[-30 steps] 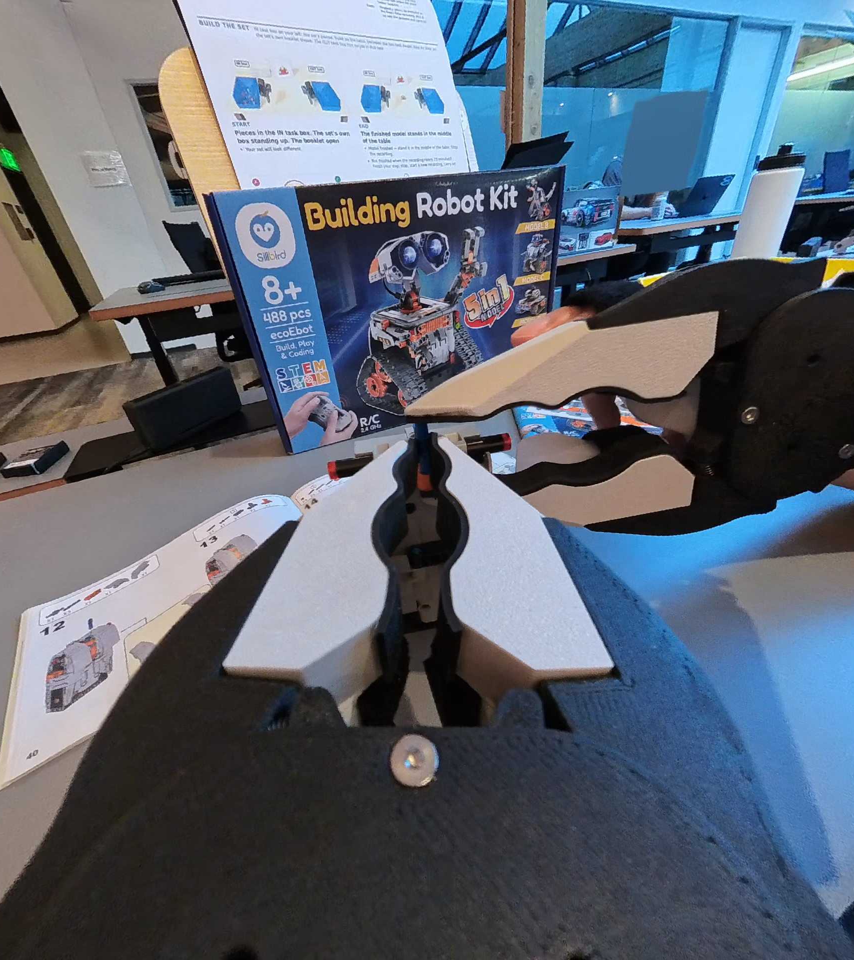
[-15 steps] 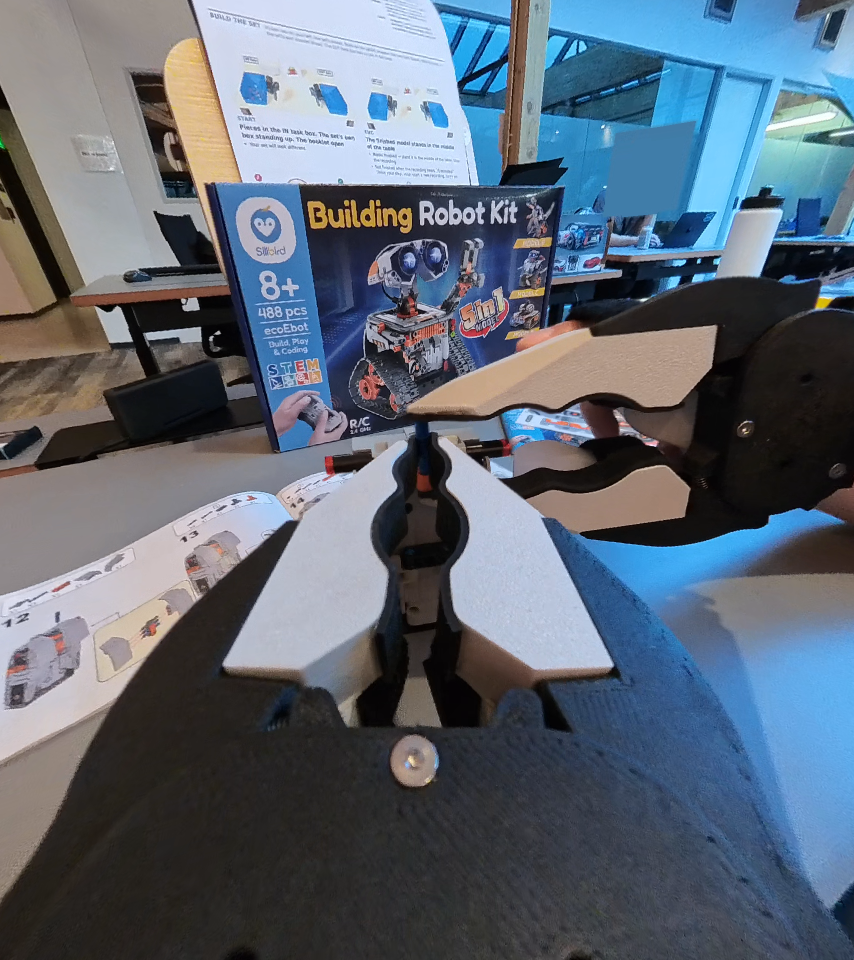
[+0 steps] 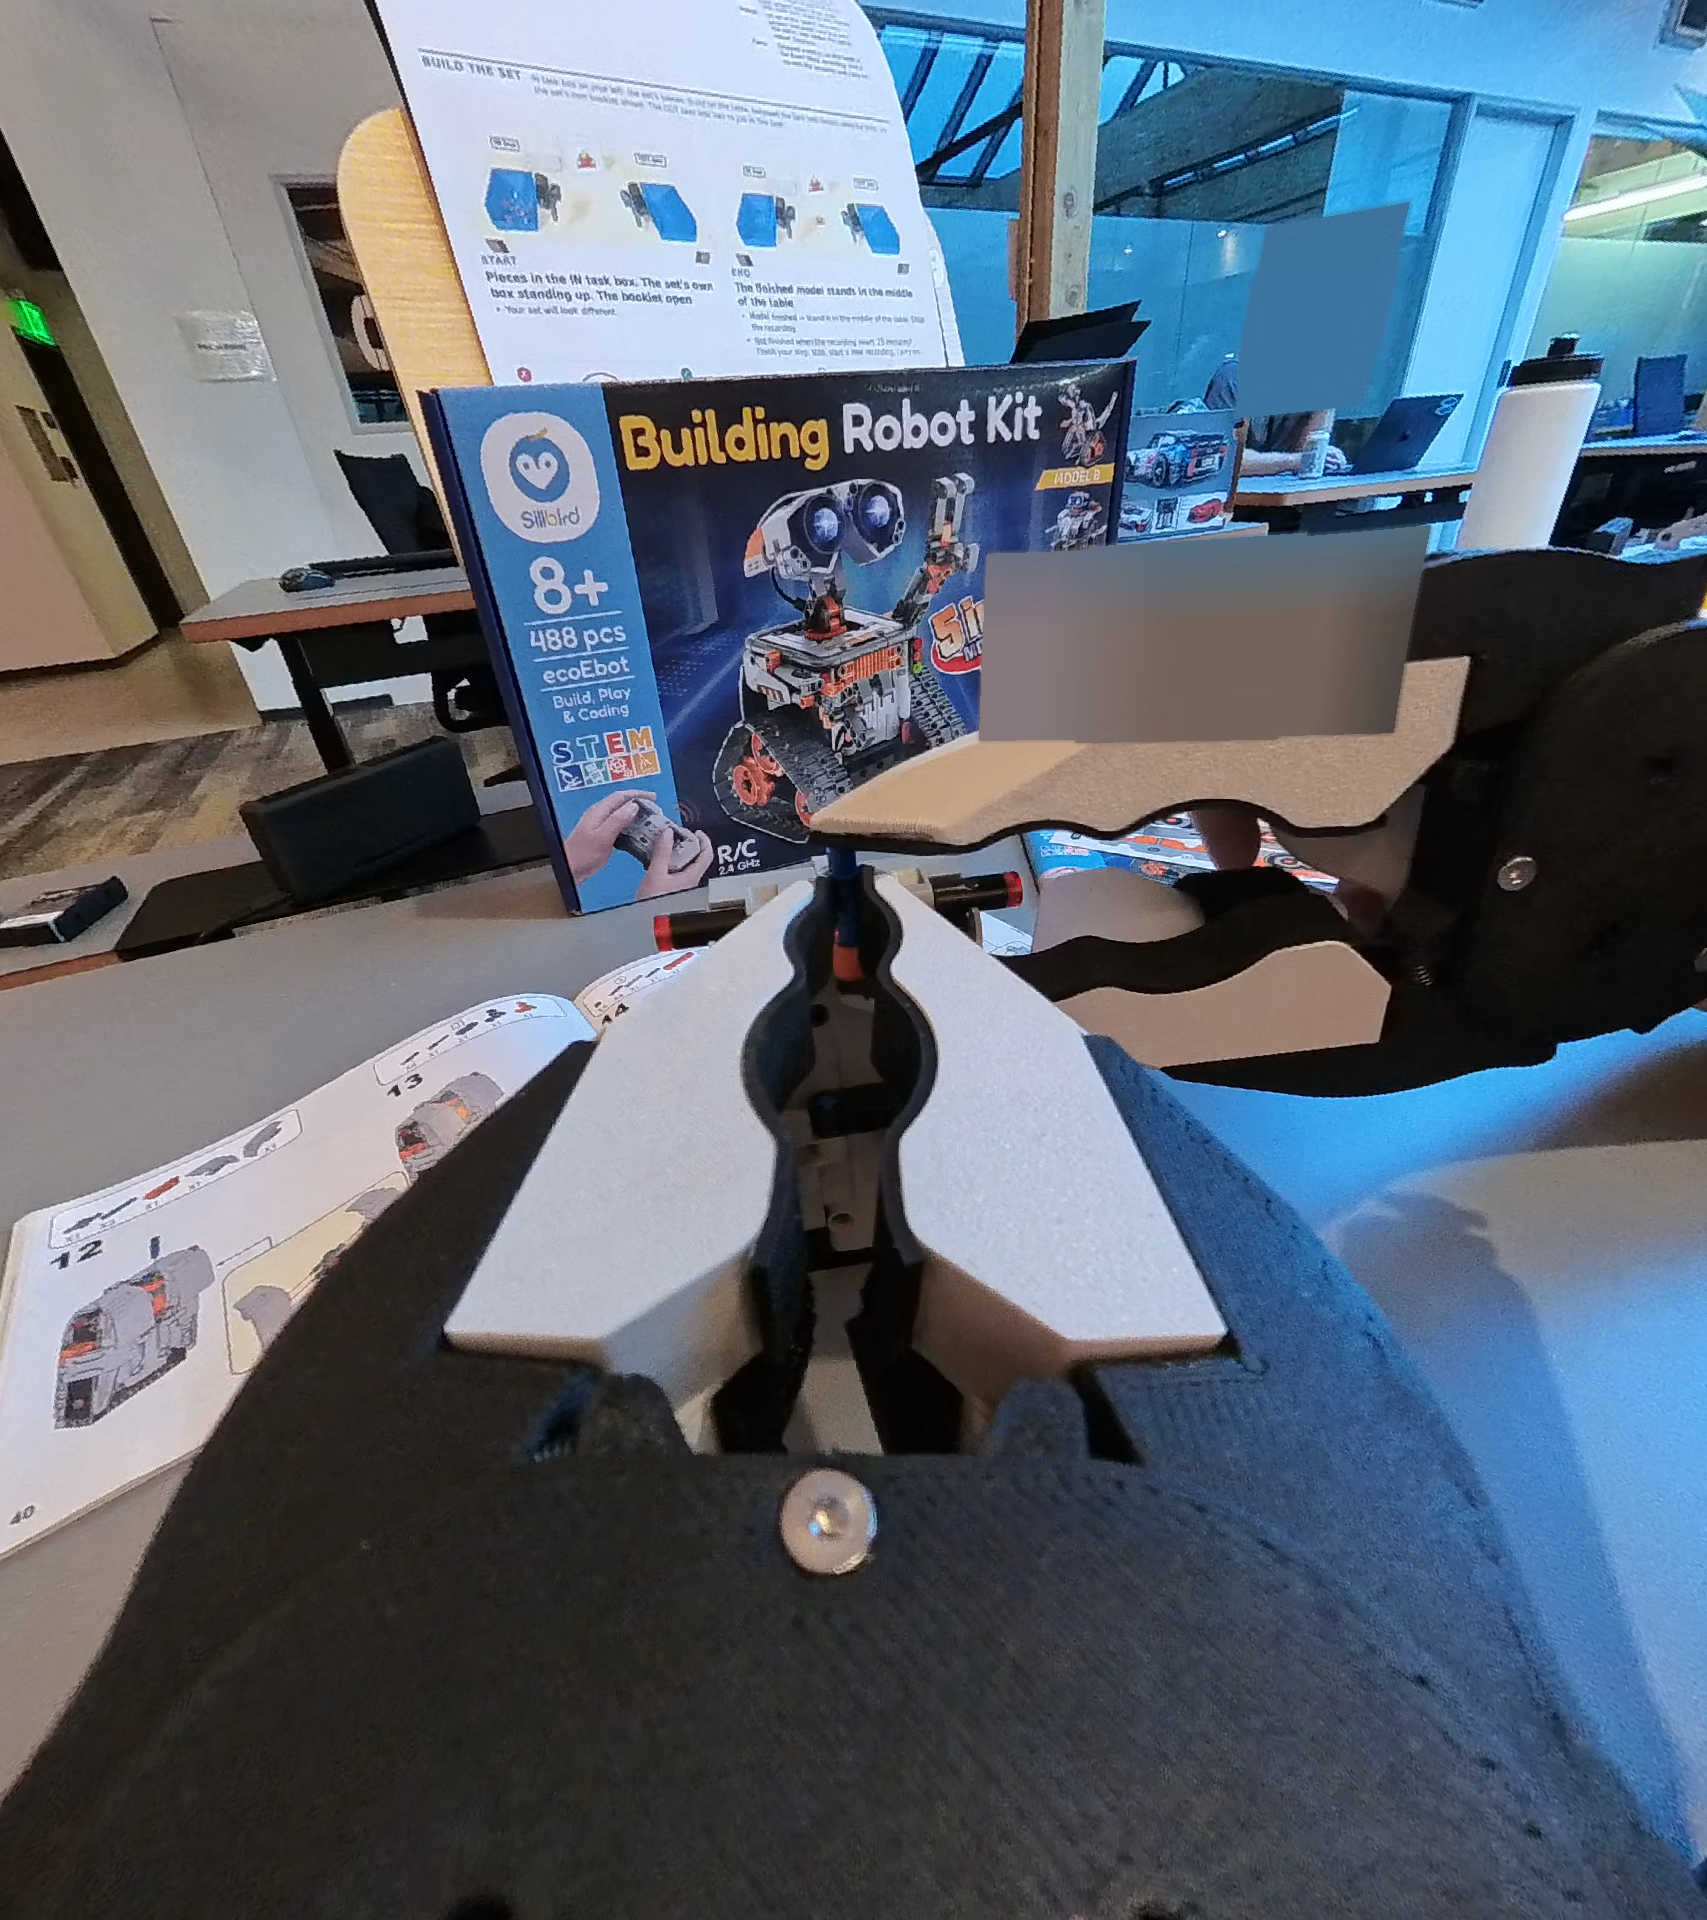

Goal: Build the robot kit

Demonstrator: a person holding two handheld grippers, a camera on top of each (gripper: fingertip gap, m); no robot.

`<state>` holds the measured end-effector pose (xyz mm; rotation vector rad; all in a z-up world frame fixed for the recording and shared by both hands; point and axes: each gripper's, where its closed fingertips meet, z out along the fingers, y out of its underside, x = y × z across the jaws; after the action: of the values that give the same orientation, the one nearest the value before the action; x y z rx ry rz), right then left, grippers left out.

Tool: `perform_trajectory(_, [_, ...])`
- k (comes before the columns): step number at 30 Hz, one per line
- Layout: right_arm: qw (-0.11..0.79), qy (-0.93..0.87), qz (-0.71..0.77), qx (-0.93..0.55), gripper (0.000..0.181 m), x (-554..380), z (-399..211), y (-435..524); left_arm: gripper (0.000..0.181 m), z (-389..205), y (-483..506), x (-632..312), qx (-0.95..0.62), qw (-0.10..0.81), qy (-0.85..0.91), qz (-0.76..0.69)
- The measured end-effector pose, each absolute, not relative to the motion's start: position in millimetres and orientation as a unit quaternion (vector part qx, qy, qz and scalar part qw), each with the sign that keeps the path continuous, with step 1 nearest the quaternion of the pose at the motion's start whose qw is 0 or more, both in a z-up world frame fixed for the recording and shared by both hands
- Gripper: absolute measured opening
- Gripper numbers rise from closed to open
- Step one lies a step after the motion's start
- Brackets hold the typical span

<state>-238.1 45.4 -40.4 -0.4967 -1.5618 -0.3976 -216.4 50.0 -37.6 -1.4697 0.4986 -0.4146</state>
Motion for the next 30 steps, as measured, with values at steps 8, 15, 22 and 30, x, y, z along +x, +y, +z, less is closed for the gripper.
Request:
perform_trajectory(8, [0.662, -0.697, -0.188, -0.204, 0.030, -238.4, -40.8, 45.8, 0.002, -36.9, 50.6, -216.5, -0.657, 0.696, 0.222, -0.188])
perform_trajectory(15, [0.662, -0.697, -0.192, -0.196, 0.030, -238.8, -41.0, 44.6, 0.003, -36.7, 49.6, -216.8, -0.658, 0.695, 0.219, -0.189])
perform_trajectory(22, [0.667, -0.693, -0.185, -0.200, 0.029, -238.7, -40.6, 46.7, 0.003, -36.8, 51.8, -216.4, -0.661, 0.689, 0.222, -0.199])
perform_trajectory(30, [0.672, -0.689, -0.139, -0.233, 0.030, -238.4, -39.8, 47.6, 0.002, -36.9, 52.9, -216.3, -0.671, 0.679, 0.223, -0.198])
